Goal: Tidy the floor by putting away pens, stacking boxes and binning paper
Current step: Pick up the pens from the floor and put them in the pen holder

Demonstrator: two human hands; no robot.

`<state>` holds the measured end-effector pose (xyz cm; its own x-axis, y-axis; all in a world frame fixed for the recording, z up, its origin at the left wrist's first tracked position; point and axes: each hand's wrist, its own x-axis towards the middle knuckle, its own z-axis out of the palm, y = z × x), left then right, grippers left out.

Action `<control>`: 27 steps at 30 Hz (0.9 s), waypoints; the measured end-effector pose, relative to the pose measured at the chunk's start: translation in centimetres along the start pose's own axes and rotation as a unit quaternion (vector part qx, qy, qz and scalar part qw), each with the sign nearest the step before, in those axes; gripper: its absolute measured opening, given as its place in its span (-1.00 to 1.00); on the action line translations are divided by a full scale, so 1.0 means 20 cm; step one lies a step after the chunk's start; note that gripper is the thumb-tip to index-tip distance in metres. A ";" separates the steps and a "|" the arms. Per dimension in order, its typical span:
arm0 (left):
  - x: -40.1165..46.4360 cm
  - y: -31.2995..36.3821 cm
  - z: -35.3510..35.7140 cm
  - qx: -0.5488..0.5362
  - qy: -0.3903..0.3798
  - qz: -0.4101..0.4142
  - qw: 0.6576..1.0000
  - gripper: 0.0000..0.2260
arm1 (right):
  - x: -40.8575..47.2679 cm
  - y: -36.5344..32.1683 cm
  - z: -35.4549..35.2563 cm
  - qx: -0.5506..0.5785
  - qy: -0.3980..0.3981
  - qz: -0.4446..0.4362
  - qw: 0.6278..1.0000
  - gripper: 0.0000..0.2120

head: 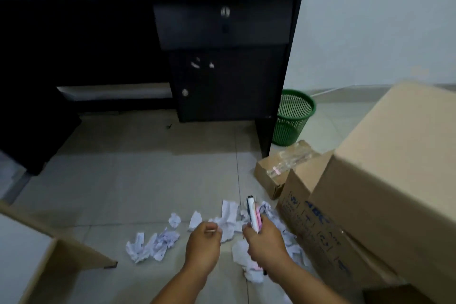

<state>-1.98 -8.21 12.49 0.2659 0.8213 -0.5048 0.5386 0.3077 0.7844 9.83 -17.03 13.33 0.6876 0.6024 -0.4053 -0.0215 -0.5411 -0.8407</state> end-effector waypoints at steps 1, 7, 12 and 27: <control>-0.06 0.11 -0.05 0.000 0.000 0.001 1.000 -0.91 | -0.06 -0.12 -0.07 0.011 0.000 0.005 1.000 -0.91; -0.52 0.91 -0.38 -0.025 0.024 -0.006 0.999 -0.91 | -0.41 -0.89 -0.47 0.014 0.017 0.014 1.000 -0.75; -0.86 1.60 -0.61 -0.039 0.036 0.007 0.999 -0.93 | -0.67 -1.55 -0.83 0.043 0.007 0.024 0.999 -0.83; -1.01 2.53 -0.91 -0.056 0.030 0.077 0.995 -0.96 | -0.63 -2.65 -1.25 0.193 0.034 -0.062 0.979 -0.85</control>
<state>5.47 -0.50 68.93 0.2882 0.8887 -0.3567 0.4021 0.2257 0.8873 20.42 -10.55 71.92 0.7490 0.6018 -0.2772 -0.1980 -0.1960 -0.9604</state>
